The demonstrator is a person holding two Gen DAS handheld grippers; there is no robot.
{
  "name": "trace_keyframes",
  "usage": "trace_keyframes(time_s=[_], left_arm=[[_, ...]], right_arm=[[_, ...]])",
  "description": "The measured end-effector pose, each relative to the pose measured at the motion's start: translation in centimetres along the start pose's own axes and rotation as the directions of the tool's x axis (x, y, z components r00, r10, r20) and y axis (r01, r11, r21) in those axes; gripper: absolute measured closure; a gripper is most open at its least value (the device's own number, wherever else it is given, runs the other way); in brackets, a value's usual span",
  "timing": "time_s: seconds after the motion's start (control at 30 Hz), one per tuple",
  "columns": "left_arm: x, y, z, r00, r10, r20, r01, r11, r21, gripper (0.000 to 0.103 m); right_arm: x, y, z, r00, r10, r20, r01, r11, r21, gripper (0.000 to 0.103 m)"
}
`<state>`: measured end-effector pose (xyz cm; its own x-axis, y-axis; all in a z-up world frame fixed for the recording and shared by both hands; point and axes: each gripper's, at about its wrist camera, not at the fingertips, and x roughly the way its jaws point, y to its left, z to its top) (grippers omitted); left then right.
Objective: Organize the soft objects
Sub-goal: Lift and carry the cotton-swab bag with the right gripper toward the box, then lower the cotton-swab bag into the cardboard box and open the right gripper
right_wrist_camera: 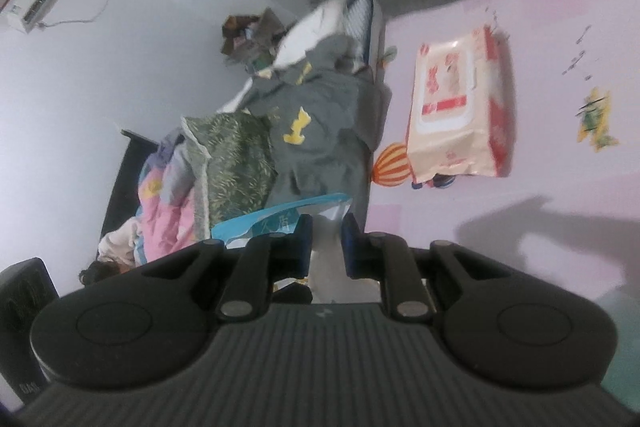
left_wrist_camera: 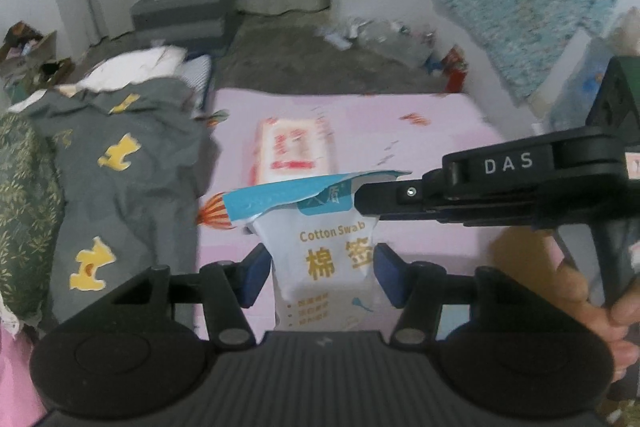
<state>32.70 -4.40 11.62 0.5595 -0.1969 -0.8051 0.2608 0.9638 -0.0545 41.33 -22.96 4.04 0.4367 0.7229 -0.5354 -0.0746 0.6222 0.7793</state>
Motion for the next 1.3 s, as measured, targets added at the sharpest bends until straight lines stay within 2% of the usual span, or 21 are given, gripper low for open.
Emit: trace_keyframes(time_s=[0.17,0.33,0.53,0.7,0.87,0.97,1.0,1.03,1.17,1.2,1.3], left_arm=[[-2.6,-6.3,0.1,0.996,-0.082,0.039,0.08,0.995,0.059,0.046],[-3.6,-14.7,0.0,0.979,-0.199,0.043,0.19,0.969,0.156,0.046],[-1.0,-25.4,-1.0,0.942,-0.334,-0.04,0.333,0.908,0.252,0.045],[3.7,-32.7,-2.4,0.903,-0.405,-0.141,0.429,0.859,0.281,0.045],[8.9,-37.2,-3.9,0.871,-0.43,-0.239,0.485,0.833,0.267,0.045],[12.0,-38.6,-4.3,0.858,-0.427,-0.286,0.497,0.831,0.25,0.038],[12.9,-38.8,-4.5,0.859,-0.417,-0.297,0.491,0.836,0.246,0.033],[13.6,-38.9,-4.5,0.864,-0.404,-0.3,0.478,0.845,0.24,0.03],[15.5,-38.7,-4.4,0.874,-0.379,-0.306,0.453,0.863,0.225,0.029],[15.6,-38.4,-4.4,0.876,-0.375,-0.303,0.448,0.865,0.225,0.029],[15.0,-37.2,-3.9,0.892,-0.356,-0.279,0.423,0.875,0.236,0.029]], right_arm=[[-8.6,-1.1,-1.4,0.996,-0.009,0.084,0.01,1.0,-0.018,0.089],[-18.1,-4.1,-3.0,0.98,-0.063,0.187,0.065,0.998,-0.003,0.089],[-29.3,-10.6,-5.6,0.935,-0.208,0.288,0.192,0.978,0.085,0.089],[-35.4,-16.5,-7.8,0.888,-0.338,0.31,0.292,0.938,0.188,0.089],[-37.9,-22.0,-8.8,0.845,-0.459,0.274,0.395,0.881,0.261,0.09],[-37.7,-24.5,-8.7,0.819,-0.519,0.245,0.457,0.848,0.27,0.09],[-37.3,-24.9,-8.5,0.81,-0.537,0.237,0.477,0.838,0.266,0.09],[-36.8,-25.5,-8.2,0.792,-0.565,0.231,0.513,0.821,0.249,0.09],[-34.2,-26.4,-6.2,0.726,-0.649,0.228,0.624,0.76,0.18,0.09],[-33.9,-26.6,-5.8,0.717,-0.658,0.231,0.636,0.753,0.171,0.09],[-33.1,-27.3,-4.8,0.714,-0.66,0.235,0.638,0.751,0.168,0.088]])
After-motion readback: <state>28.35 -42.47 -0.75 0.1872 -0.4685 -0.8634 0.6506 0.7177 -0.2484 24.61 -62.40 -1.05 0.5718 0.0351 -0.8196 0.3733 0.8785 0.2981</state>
